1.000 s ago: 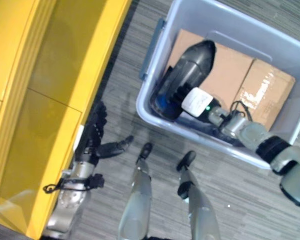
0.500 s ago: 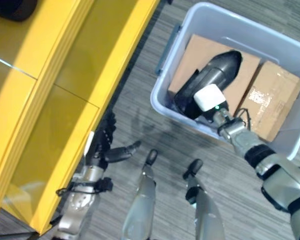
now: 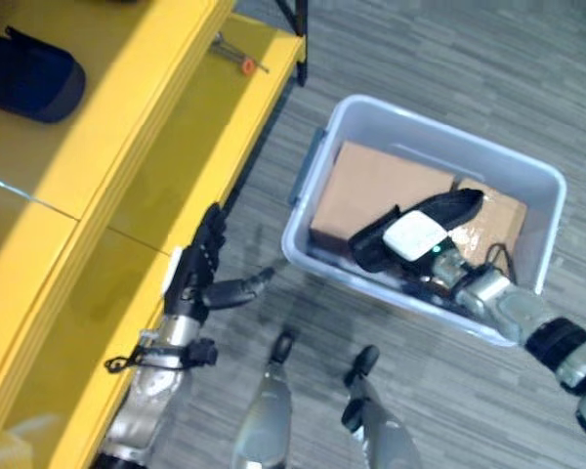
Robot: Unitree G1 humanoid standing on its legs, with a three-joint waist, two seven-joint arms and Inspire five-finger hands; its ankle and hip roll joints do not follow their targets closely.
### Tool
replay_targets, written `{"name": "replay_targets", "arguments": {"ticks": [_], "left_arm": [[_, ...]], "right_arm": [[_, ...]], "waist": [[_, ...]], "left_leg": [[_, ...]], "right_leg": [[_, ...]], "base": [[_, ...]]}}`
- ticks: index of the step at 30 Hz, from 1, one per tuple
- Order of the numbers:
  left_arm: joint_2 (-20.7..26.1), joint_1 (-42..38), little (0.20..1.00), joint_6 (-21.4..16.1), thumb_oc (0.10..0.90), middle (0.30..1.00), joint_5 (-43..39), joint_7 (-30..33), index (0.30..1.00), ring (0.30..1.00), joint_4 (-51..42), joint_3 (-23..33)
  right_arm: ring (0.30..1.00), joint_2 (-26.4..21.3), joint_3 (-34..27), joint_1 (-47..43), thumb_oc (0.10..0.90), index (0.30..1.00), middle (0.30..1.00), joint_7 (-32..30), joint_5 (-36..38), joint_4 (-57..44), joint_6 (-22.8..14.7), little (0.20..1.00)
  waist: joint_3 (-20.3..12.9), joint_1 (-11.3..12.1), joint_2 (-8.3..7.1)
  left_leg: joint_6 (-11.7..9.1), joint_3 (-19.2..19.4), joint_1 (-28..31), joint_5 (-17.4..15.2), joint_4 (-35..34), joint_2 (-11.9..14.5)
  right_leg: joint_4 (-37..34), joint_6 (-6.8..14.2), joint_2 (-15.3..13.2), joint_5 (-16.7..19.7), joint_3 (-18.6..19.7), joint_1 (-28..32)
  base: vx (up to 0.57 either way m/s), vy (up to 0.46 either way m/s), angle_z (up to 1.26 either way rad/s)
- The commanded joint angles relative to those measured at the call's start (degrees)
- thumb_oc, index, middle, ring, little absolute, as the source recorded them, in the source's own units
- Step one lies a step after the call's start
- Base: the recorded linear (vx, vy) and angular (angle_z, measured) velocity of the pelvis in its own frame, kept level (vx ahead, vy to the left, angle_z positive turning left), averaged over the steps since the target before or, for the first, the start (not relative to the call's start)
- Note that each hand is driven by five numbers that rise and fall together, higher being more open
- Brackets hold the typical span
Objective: Move parts from the plastic box to the shelf.
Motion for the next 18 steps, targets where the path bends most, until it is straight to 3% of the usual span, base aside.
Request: {"name": "replay_targets", "arguments": {"ticks": [1, 9, 13, 18], "left_arm": [[2.89, 0.78, 1.0, -4.13, 0.9, 1.0, 0.8, -1.12, 1.0, 1.0, -5.52, 1.07], [3.0, 1.81, 1.0, -3.09, 0.9, 1.0, 2.01, -2.64, 1.0, 1.0, -3.89, 2.25], [1.84, 2.41, 1.0, -2.54, 0.9, 1.0, 2.85, -2.65, 1.0, 1.0, -3.54, 2.86], [1.21, 2.59, 1.0, -2.21, 0.9, 1.0, 4.02, -2.58, 1.0, 1.0, -2.9, 2.62]], "right_arm": [[0.3, -4.98, -4.05, -2.87, 0.4, 0.3, 0.3, -3.59, 1.1, -4.7, -0.06, 0.3], [0.3, -9.58, -10.9, 0.1, 0.4, 0.3, 0.3, -2.7, 2.99, -14.88, -2.1, 0.3], [0.3, -7.51, -16.79, 4.0, 0.4, 0.3, 0.3, -0.99, 11.48, -18.92, -3.85, 0.3], [0.3, -5.81, -19.51, 6.21, 0.4, 0.3, 0.3, 0.43, 16.26, -21.56, -5.18, 0.3]], "waist": [[-5.96, -0.27, -1.35], [-14.28, -3.33, -2.7], [-17.96, -5.06, -2.62], [-20.59, -6.54, -2.26]], "left_leg": [[1.19, -0.61, 4.9, 0.53, -8.05, 2.2], [1.45, 1.93, 10.23, -1.04, -9.07, 3.11], [1.84, 3.91, 13.21, -2.16, -9.1, 3.6], [2.1, 5.8, 15.35, -2.86, -9.16, 3.84]], "right_leg": [[5.31, 8.13, -4.46, -7.37, 0.46, 3.1], [2.03, 8.46, -3.17, -6.87, 2.84, 7.59], [1.98, 8.45, -2.55, -7.32, 5.18, 9.2], [2.03, 8.51, -2.21, -7.52, 7.09, 10.05]], "base": [[0.08, 0.015, -0.04], [0.1, 0.04, -0.15], [0.06, 0.046, -0.39], [0.02, 0.028, -0.3]]}}
